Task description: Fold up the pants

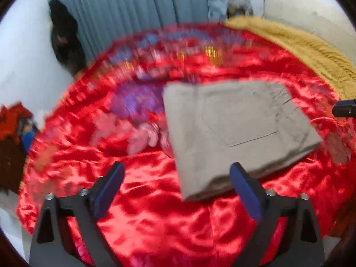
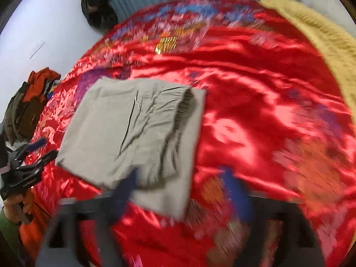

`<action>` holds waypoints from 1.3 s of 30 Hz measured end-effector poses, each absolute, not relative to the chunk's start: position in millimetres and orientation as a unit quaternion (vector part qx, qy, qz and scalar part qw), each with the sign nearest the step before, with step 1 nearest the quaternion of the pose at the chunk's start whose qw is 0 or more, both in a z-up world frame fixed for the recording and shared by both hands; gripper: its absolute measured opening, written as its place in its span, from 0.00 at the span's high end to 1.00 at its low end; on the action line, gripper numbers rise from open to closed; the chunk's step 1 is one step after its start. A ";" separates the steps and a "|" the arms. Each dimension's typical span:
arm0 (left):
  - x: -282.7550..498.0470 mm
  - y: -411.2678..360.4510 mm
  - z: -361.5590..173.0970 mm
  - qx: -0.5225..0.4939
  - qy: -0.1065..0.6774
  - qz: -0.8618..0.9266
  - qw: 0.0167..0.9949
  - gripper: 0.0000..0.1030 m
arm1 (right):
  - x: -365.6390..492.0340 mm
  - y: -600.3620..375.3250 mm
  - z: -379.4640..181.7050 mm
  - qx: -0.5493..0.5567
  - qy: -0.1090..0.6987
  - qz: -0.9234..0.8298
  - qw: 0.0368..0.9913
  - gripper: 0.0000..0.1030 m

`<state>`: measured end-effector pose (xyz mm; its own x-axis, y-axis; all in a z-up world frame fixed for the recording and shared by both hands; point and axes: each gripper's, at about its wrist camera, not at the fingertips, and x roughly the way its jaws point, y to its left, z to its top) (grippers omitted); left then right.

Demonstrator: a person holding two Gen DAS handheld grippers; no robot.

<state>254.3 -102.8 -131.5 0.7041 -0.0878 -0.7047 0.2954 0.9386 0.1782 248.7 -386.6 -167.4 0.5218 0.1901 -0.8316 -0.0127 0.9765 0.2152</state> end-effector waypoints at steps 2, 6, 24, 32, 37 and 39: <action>230.6 -99.3 -117.2 0.132 0.359 -0.097 0.919 0.02 | 216.5 -380.8 -150.1 0.081 0.473 0.047 0.876 0.00; 193.5 -85.8 -104.1 0.084 0.369 -0.062 0.924 0.02 | 164.2 -350.1 -125.4 0.072 0.436 0.027 0.896 0.00; 128.7 -83.4 -66.9 0.060 0.422 -0.083 0.901 0.02 | 66.5 -249.2 -88.0 0.013 0.433 -0.026 0.901 0.00; 126.1 -86.9 -66.2 0.066 0.423 -0.084 0.900 0.02 | 61.1 -243.7 -90.8 0.004 0.440 -0.031 0.898 0.00; 119.3 -88.8 -64.8 0.058 0.422 -0.086 0.901 0.02 | 58.6 -246.7 -89.6 0.016 0.433 -0.031 0.901 0.00; 116.5 -92.3 -63.9 0.070 0.417 -0.078 0.903 0.02 | 58.5 -247.4 -88.7 0.019 0.431 -0.030 0.902 0.00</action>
